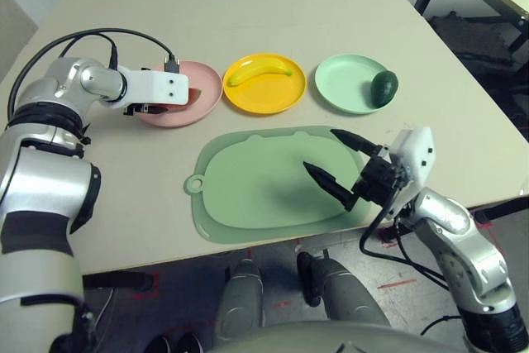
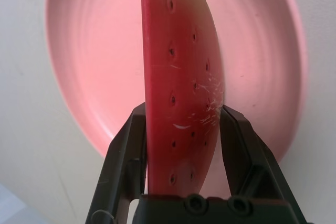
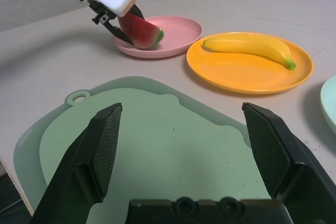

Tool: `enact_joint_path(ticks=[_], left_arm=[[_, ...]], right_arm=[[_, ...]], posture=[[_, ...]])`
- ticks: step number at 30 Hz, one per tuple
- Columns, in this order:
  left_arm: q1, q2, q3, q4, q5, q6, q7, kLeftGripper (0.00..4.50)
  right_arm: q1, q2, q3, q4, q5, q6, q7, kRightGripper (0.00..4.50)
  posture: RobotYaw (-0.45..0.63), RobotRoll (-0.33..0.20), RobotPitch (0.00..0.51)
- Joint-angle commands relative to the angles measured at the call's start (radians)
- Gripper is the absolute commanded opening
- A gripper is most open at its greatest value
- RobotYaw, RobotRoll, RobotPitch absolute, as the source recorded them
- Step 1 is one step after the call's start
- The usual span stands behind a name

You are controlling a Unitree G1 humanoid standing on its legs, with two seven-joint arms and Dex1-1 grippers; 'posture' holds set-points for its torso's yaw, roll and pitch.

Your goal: Place the fruits into color-matched plates.

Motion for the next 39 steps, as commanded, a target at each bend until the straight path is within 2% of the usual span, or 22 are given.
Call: enact_joint_path(ticks=[1, 6, 13, 18, 20, 24, 27, 29, 32, 35, 36, 39], left_arm=[[0.006, -0.007, 0.008, 0.014, 0.006, -0.001, 0.005, 2.83], [-0.008, -0.005, 0.008, 0.009, 0.01, -0.016, 0.012, 4.46], [-0.08, 0.022, 0.056, -0.012, -0.042, -0.079, -0.029, 4.48], [-0.12, 0.051, 0.202, -0.043, -0.215, -0.054, -0.212, 4.48], [-0.12, 0.062, 0.292, -0.071, -0.325, 0.013, -0.31, 4.48], [-0.069, 0.117, 0.479, -0.223, -0.563, 0.264, -0.48, 4.48], [-0.007, 0.178, 0.622, -0.343, -0.694, 0.473, -0.436, 4.48], [0.077, 0.241, 0.717, -0.379, -0.74, 0.544, -0.347, 4.48], [0.366, 0.291, 0.909, -0.482, -0.813, 0.593, -0.216, 4.48], [0.708, 0.207, 1.116, -0.707, -0.886, 0.661, -0.112, 4.48], [0.79, 0.177, 1.164, -0.773, -0.905, 0.684, -0.082, 4.48], [1.033, 0.008, 1.294, -1.027, -0.981, 0.767, 0.031, 4.48]], right_arm=[[0.016, -0.012, -0.009, -0.029, 0.016, 0.02, -0.003, 4.5], [0.017, -0.019, -0.008, -0.033, 0.021, 0.026, 0.0, 4.5], [0.013, -0.02, -0.031, -0.001, 0.002, 0.02, -0.018, 4.5], [-0.032, -0.01, -0.122, 0.12, -0.014, -0.001, -0.063, 4.5], [-0.068, -0.009, -0.166, 0.197, -0.022, -0.024, -0.077, 4.5], [-0.15, -0.007, -0.272, 0.369, -0.021, -0.078, -0.108, 4.5], [-0.167, -0.017, -0.31, 0.438, -0.025, -0.12, -0.09, 4.5], [-0.164, -0.014, -0.339, 0.469, -0.018, -0.143, -0.088, 4.5], [-0.137, -0.005, -0.365, 0.506, -0.018, -0.183, -0.082, 4.5], [-0.117, 0.003, -0.368, 0.523, -0.027, -0.195, -0.084, 4.5], [-0.111, 0.006, -0.37, 0.524, -0.027, -0.196, -0.086, 4.5], [-0.086, 0.018, -0.397, 0.54, -0.009, -0.215, -0.077, 4.5]], posture=[[-0.07, 0.0, 0.219], [-0.07, 0.0, 0.226], [-0.06, 0.0, 0.232], [-0.04, 0.0, 0.222], [-0.03, 0.0, 0.217], [0.0, 0.0, 0.208], [0.02, 0.0, 0.2], [0.04, 0.0, 0.196], [0.05, 0.0, 0.192], [0.06, 0.0, 0.193], [0.06, 0.0, 0.193], [0.09, 0.0, 0.192]])
